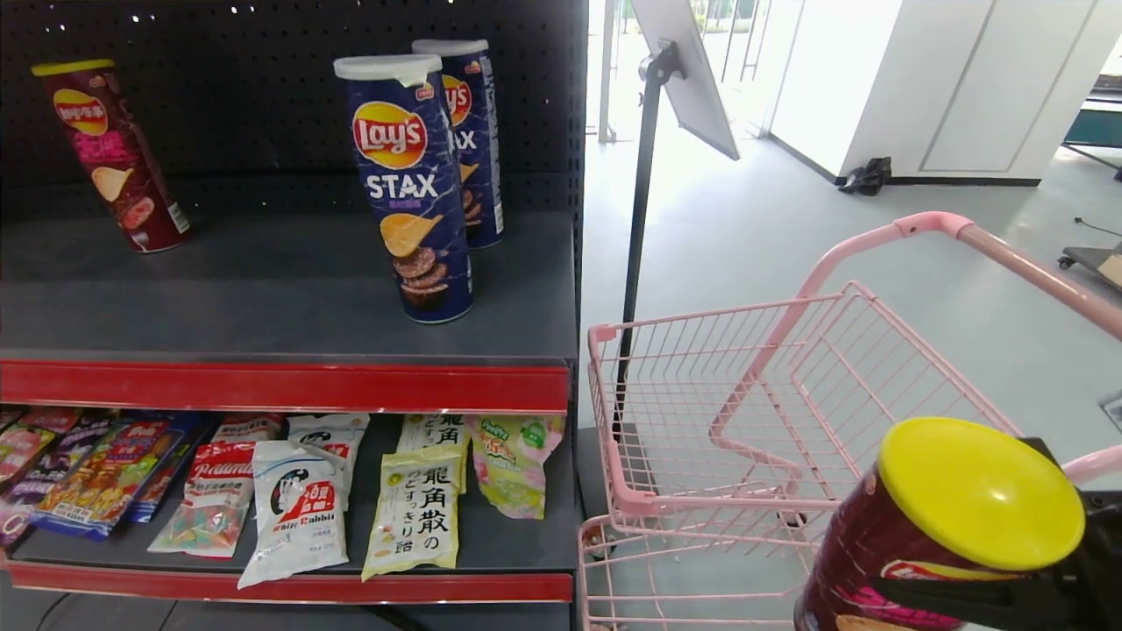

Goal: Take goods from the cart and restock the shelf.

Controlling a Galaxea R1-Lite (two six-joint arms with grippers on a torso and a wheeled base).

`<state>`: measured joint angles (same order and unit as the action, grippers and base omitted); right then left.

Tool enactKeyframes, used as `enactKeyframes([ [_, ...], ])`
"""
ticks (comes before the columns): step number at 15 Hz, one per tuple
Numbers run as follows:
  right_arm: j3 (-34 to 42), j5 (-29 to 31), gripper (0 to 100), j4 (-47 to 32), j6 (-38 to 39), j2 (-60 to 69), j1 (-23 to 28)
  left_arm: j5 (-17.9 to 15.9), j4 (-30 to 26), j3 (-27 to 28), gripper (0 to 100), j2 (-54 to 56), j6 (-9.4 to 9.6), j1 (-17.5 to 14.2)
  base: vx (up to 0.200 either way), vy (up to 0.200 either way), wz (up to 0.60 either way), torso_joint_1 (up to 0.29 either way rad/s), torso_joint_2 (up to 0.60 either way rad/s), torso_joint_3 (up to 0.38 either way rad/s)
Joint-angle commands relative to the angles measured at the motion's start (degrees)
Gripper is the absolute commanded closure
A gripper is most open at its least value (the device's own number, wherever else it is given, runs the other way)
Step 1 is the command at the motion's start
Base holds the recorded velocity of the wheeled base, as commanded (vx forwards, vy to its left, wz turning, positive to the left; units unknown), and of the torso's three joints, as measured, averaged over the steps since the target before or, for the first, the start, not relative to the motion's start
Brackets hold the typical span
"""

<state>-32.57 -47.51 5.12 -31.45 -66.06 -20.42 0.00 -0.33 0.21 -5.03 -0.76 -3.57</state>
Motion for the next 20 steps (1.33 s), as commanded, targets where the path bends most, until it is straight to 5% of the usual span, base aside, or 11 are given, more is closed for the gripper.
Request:
enactKeyframes([
  [1,-4.3,2.0,100,0.0,0.4,-3.6,-3.8,0.0,0.0,0.0,0,0.0,-0.04,0.0,0.0,0.0,0.0,0.217,-0.53,-0.334],
  [6,-10.9,4.3,100,-0.1,1.8,-7.0,-9.8,0.0,0.0,0.0,0,0.0,-0.04,0.0,0.0,0.0,0.0,0.232,-0.57,-0.339],
  [12,-10.3,5.0,100,0.0,2.0,-6.5,-10.3,0.0,0.0,0.0,0,0.0,-0.04,0.0,0.0,0.0,0.0,0.219,-0.52,-0.286],
  [20,-10.4,6.7,100,4.1,5.1,-6.5,-9.3,0.0,0.0,0.0,0,0.0,-0.04,0.0,0.0,0.0,0.0,0.011,-0.02,-0.013],
])
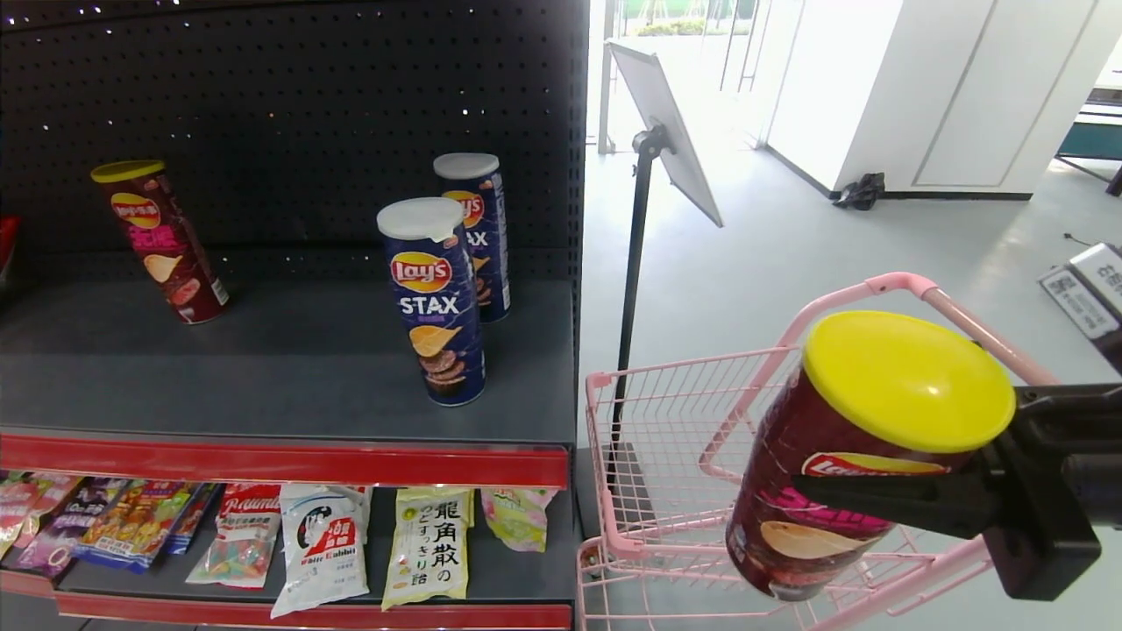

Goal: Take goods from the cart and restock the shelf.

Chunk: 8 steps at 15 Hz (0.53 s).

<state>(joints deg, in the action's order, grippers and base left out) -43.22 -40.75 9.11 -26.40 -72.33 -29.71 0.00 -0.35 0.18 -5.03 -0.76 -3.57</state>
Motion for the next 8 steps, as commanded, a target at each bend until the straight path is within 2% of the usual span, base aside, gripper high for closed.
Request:
enactKeyframes([
  [1,0.8,-0.1,100,0.2,0.0,0.0,0.0,0.0,0.0,0.0,0,0.0,-0.04,0.0,0.0,0.0,0.0,0.0,0.0,0.0],
  [8,1.4,1.0,100,0.2,-0.1,1.2,0.8,0.0,0.0,0.0,0,-0.1,-0.04,0.0,0.0,0.0,0.0,0.0,0.0,0.0],
])
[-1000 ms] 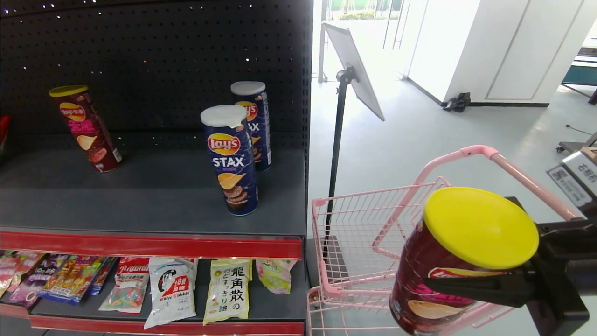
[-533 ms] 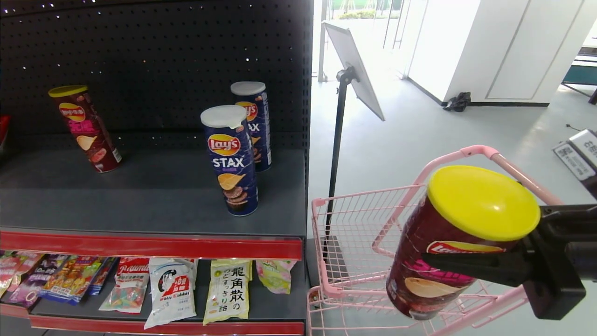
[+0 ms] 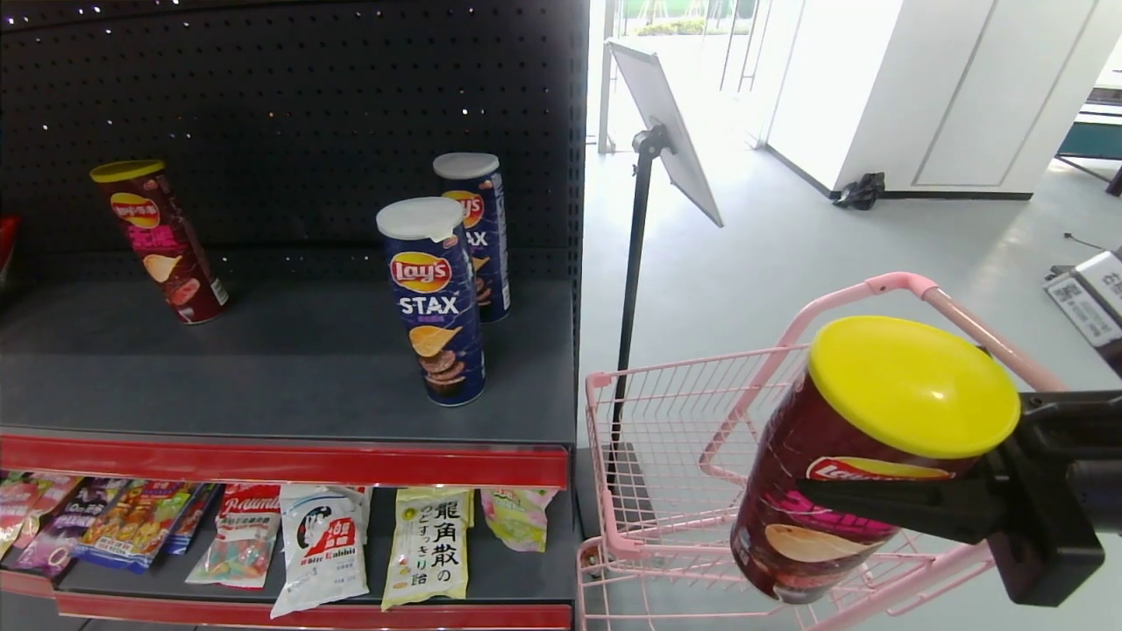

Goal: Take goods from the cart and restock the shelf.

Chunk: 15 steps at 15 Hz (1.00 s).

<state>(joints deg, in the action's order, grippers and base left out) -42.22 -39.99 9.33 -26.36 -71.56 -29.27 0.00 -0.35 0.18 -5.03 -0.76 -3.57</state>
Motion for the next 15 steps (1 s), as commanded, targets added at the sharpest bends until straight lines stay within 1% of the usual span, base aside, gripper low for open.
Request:
enactKeyframes([
  [1,0.4,1.0,100,0.0,0.0,0.5,0.5,0.0,0.0,0.0,0,0.0,0.23,0.0,0.0,0.0,0.0,0.0,0.0,0.0],
  [2,0.4,1.0,100,0.0,0.0,0.5,0.5,0.0,0.0,0.0,0,0.0,0.23,0.0,0.0,0.0,0.0,0.0,0.0,0.0],
  [3,-0.9,2.5,100,0.0,0.0,-0.5,0.5,0.0,0.0,0.0,0,0.0,-0.21,0.0,0.0,0.0,0.0,0.0,0.0,0.0],
  [6,-3.9,4.3,100,0.0,-0.1,-2.4,0.4,0.0,0.0,0.0,0,-0.1,-0.3,0.0,0.0,0.2,0.0,0.002,0.0,0.001],
  [15,-5.7,4.8,100,0.1,-0.4,-0.9,-1.1,0.0,0.0,0.0,0,0.0,-0.3,0.0,0.0,0.2,0.0,0.003,0.0,-0.002],
])
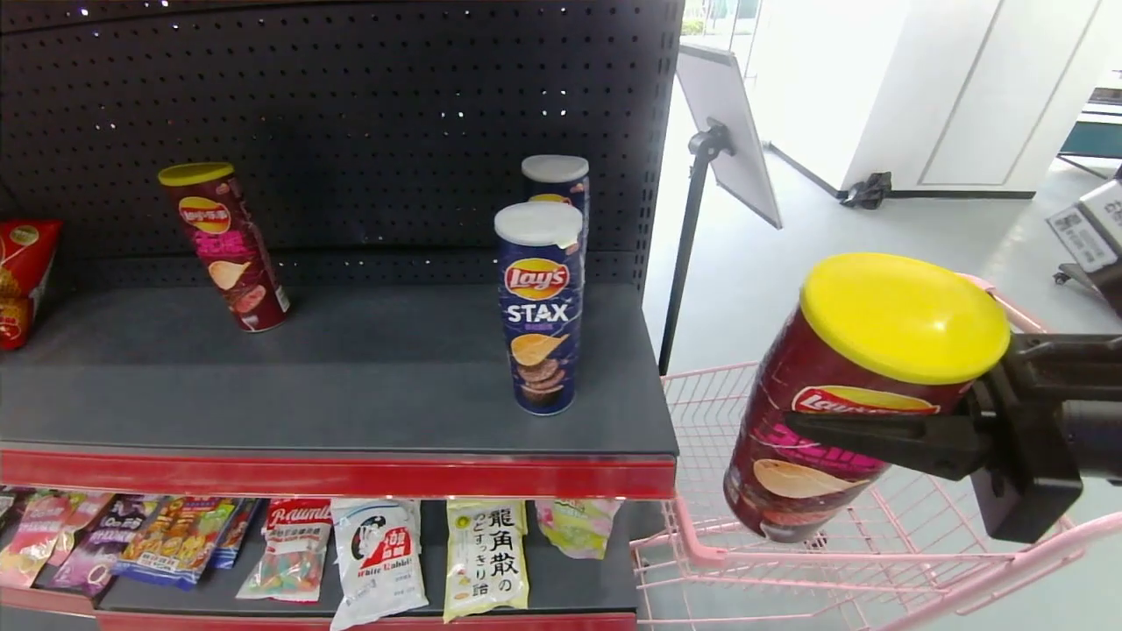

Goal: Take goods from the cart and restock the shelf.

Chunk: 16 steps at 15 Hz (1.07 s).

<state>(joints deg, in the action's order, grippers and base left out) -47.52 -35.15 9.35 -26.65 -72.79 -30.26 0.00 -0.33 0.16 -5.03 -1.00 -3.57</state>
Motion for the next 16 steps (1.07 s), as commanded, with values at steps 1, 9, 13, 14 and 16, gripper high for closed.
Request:
enactKeyframes([
  [1,-0.6,0.0,100,0.1,-0.1,0.6,-0.7,0.0,-0.1,0.0,0,-0.1,0.03,0.0,0.0,0.2,0.0,0.002,0.01,-0.002],
  [9,-0.6,1.3,100,0.1,0.1,0.8,-4.2,-0.1,0.0,0.0,0,-0.1,0.03,0.0,0.0,0.2,0.0,0.003,0.0,0.002],
  [13,-0.7,1.3,100,0.1,0.1,0.8,-4.4,-0.1,-0.1,0.0,0,-0.1,0.03,0.0,0.0,0.2,0.0,0.006,0.0,0.001],
  [14,-0.7,1.3,100,0.1,0.1,0.8,-4.4,0.0,0.0,0.0,0,-0.1,0.03,0.0,0.0,0.2,0.0,0.002,0.0,0.007],
  [16,-0.6,1.3,100,0.1,0.1,0.8,-4.4,-0.1,0.0,0.0,0,0.0,0.03,0.0,0.0,0.2,0.0,0.0,0.01,0.002],
])
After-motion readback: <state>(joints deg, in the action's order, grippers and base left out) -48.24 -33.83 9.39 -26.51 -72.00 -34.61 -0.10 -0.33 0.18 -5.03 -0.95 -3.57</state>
